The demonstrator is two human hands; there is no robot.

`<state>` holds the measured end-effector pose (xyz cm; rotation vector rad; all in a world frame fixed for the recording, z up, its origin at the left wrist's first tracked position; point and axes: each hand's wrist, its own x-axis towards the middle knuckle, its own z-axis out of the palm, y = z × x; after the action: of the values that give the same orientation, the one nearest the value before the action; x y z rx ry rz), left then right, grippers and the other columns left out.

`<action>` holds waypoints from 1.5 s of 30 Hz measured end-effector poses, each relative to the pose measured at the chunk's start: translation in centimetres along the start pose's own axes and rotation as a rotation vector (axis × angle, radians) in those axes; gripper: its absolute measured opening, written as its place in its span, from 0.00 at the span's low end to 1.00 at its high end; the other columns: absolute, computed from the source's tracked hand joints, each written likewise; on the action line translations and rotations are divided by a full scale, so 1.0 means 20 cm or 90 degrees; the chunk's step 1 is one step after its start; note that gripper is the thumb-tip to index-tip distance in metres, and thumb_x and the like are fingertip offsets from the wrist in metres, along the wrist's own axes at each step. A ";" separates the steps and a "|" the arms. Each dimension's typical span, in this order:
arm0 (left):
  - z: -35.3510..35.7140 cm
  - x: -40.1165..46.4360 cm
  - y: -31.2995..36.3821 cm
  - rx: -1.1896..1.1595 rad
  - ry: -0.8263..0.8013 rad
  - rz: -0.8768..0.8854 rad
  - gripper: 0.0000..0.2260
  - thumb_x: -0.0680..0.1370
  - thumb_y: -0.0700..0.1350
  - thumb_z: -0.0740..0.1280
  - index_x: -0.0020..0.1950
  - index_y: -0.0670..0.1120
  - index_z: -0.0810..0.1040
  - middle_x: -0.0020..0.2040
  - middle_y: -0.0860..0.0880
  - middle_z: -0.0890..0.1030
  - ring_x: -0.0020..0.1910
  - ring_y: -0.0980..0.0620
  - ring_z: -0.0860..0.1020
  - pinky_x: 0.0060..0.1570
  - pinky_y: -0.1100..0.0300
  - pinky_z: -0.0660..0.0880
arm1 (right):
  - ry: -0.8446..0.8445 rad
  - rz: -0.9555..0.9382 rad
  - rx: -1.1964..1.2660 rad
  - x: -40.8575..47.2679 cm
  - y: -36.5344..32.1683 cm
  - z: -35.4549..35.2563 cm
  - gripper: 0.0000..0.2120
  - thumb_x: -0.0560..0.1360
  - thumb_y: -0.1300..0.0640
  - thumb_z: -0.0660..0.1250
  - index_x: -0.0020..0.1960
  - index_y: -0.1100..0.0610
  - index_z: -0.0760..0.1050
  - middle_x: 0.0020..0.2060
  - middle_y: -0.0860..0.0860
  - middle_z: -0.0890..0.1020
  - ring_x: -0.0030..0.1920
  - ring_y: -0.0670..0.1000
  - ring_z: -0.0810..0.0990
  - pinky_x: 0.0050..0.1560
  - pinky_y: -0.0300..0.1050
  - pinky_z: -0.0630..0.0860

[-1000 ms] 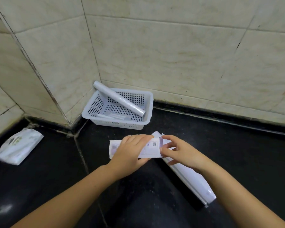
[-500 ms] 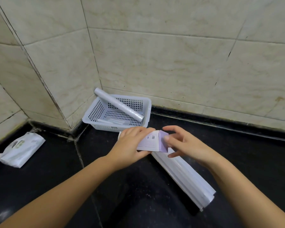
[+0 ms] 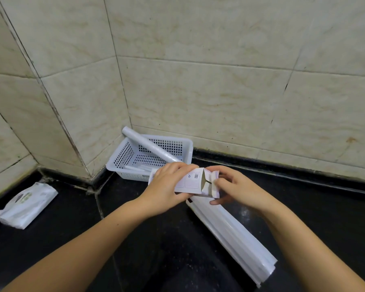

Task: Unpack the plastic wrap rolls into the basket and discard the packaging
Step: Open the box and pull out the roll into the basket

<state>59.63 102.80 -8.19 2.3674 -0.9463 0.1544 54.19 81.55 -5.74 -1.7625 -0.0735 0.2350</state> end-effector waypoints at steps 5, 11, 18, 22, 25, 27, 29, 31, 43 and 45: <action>-0.03 -0.01 -0.02 -0.163 -0.024 -0.038 0.28 0.71 0.54 0.71 0.63 0.74 0.61 0.62 0.70 0.67 0.65 0.65 0.66 0.64 0.61 0.64 | 0.151 0.026 0.033 -0.01 0.08 -0.09 0.14 0.77 0.58 0.62 0.61 0.48 0.73 0.52 0.53 0.82 0.46 0.48 0.83 0.43 0.42 0.79; -0.02 0.02 0.03 -0.189 -0.056 -0.043 0.31 0.71 0.51 0.72 0.60 0.77 0.59 0.61 0.72 0.65 0.64 0.71 0.63 0.61 0.70 0.61 | 0.164 -0.187 -0.463 -0.05 0.03 -0.05 0.24 0.74 0.47 0.63 0.69 0.43 0.65 0.62 0.38 0.72 0.66 0.41 0.68 0.72 0.48 0.60; -0.04 0.03 0.06 -0.210 -0.071 -0.032 0.30 0.70 0.51 0.72 0.63 0.74 0.61 0.63 0.67 0.68 0.66 0.66 0.65 0.67 0.60 0.64 | 0.179 -0.234 -0.565 -0.04 -0.09 -0.01 0.13 0.75 0.48 0.63 0.59 0.43 0.75 0.52 0.38 0.81 0.55 0.41 0.75 0.71 0.47 0.58; -0.05 0.02 0.08 -0.198 -0.077 -0.003 0.31 0.70 0.50 0.72 0.63 0.74 0.60 0.63 0.71 0.67 0.66 0.67 0.66 0.67 0.63 0.64 | 0.178 -0.188 -0.327 -0.04 -0.16 -0.05 0.06 0.76 0.52 0.65 0.46 0.44 0.80 0.38 0.40 0.85 0.39 0.39 0.80 0.40 0.34 0.75; -0.05 0.01 0.07 -0.180 -0.077 0.018 0.29 0.72 0.52 0.71 0.67 0.68 0.62 0.64 0.67 0.67 0.67 0.64 0.66 0.66 0.64 0.65 | 0.152 -0.096 -0.235 -0.01 -0.20 -0.09 0.03 0.74 0.52 0.68 0.48 0.47 0.79 0.34 0.43 0.82 0.34 0.41 0.78 0.37 0.36 0.72; -0.05 0.01 0.07 -0.173 -0.059 0.021 0.28 0.72 0.53 0.71 0.65 0.71 0.61 0.64 0.69 0.66 0.66 0.66 0.66 0.64 0.68 0.64 | 0.235 -0.127 -0.389 0.00 -0.19 -0.08 0.09 0.74 0.54 0.69 0.53 0.52 0.76 0.43 0.44 0.79 0.45 0.45 0.78 0.47 0.41 0.72; -0.06 0.01 0.06 -0.179 -0.030 0.005 0.27 0.72 0.55 0.70 0.63 0.73 0.60 0.62 0.70 0.67 0.65 0.67 0.66 0.62 0.71 0.64 | 0.385 -0.286 -0.626 -0.02 -0.17 -0.02 0.09 0.73 0.57 0.69 0.52 0.57 0.77 0.48 0.50 0.78 0.50 0.53 0.76 0.50 0.48 0.71; -0.06 0.02 0.04 -0.182 0.003 -0.012 0.26 0.72 0.53 0.71 0.65 0.67 0.63 0.62 0.64 0.70 0.64 0.66 0.67 0.62 0.69 0.64 | 0.415 -0.421 -0.699 -0.06 -0.17 0.04 0.07 0.73 0.57 0.65 0.47 0.58 0.80 0.45 0.53 0.80 0.46 0.55 0.76 0.47 0.48 0.69; -0.04 0.05 -0.01 -0.034 0.113 -0.029 0.28 0.71 0.48 0.71 0.69 0.55 0.65 0.66 0.54 0.71 0.65 0.54 0.67 0.66 0.51 0.65 | 0.268 -0.162 -0.359 -0.07 -0.13 0.13 0.12 0.76 0.63 0.60 0.55 0.56 0.78 0.42 0.47 0.81 0.38 0.42 0.81 0.40 0.30 0.75; -0.02 0.04 0.00 0.001 0.130 -0.018 0.29 0.71 0.46 0.71 0.70 0.55 0.65 0.65 0.53 0.71 0.64 0.53 0.67 0.65 0.54 0.64 | 0.310 -0.120 -0.334 -0.01 -0.14 0.12 0.12 0.77 0.58 0.62 0.59 0.55 0.76 0.48 0.48 0.81 0.36 0.42 0.81 0.37 0.30 0.75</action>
<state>60.26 102.59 -7.65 2.3122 -0.8149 0.3786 53.65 84.42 -3.44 -2.2707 0.0568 -0.3878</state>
